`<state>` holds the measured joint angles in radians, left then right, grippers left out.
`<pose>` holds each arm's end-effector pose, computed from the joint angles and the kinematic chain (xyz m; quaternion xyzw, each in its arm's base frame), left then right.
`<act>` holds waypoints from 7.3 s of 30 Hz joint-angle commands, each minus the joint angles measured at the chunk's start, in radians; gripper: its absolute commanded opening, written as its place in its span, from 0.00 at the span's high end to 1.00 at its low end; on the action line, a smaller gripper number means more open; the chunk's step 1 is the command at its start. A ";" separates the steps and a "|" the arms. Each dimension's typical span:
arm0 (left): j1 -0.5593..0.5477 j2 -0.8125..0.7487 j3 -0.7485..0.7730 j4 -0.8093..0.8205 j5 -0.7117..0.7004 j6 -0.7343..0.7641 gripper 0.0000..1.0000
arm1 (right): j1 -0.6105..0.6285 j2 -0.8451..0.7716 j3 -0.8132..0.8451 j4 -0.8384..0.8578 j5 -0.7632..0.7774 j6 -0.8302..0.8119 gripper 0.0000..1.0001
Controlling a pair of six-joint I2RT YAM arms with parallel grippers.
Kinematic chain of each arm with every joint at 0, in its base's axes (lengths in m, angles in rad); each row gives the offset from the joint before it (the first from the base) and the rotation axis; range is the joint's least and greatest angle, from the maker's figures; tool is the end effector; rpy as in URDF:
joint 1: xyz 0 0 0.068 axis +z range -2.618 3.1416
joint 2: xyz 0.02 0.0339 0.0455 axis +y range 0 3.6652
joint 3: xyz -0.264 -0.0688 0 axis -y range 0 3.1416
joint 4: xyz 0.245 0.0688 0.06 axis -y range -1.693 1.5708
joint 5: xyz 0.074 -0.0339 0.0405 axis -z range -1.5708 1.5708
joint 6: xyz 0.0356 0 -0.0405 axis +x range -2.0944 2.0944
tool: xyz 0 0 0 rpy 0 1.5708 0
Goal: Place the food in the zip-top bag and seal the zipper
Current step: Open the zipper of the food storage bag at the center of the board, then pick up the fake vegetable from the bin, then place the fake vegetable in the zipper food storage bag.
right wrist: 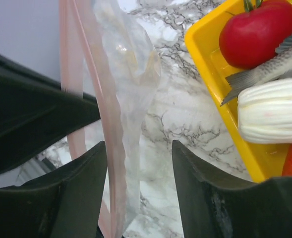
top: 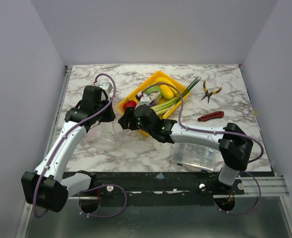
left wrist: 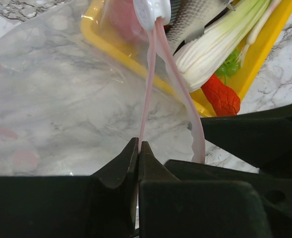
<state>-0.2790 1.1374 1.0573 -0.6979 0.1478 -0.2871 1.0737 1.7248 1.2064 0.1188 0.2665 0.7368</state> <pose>0.2254 -0.0700 0.3166 0.0248 0.9200 -0.1729 0.3507 0.2003 0.3496 0.2629 -0.0661 0.8266 0.3625 0.4253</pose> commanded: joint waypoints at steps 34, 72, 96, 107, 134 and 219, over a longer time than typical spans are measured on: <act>0.032 -0.143 -0.011 -0.030 -0.188 0.016 1.00 | -0.004 0.054 -0.027 0.069 0.008 0.297 1.00; 0.080 -0.043 -0.004 -0.026 -0.085 -0.047 1.00 | -0.206 -0.035 0.028 -0.288 0.179 0.393 0.00; 0.080 -0.026 -0.004 -0.027 -0.021 -0.038 1.00 | -0.322 0.029 0.012 -0.474 0.370 0.899 0.14; 0.080 -0.020 0.001 -0.027 -0.007 -0.037 1.00 | -0.323 0.140 0.076 -0.507 0.374 0.989 0.26; 0.080 -0.032 0.001 -0.030 -0.019 -0.037 1.00 | -0.324 0.119 -0.019 -0.206 0.287 0.809 0.77; 0.178 -0.138 0.083 -0.123 0.051 -0.312 1.00 | 0.118 -0.036 -0.101 0.374 0.219 -0.224 1.00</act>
<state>-0.1085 0.9886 1.1431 -0.8925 0.2386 -0.6205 1.1851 1.7103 1.0485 0.6582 0.4095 0.4847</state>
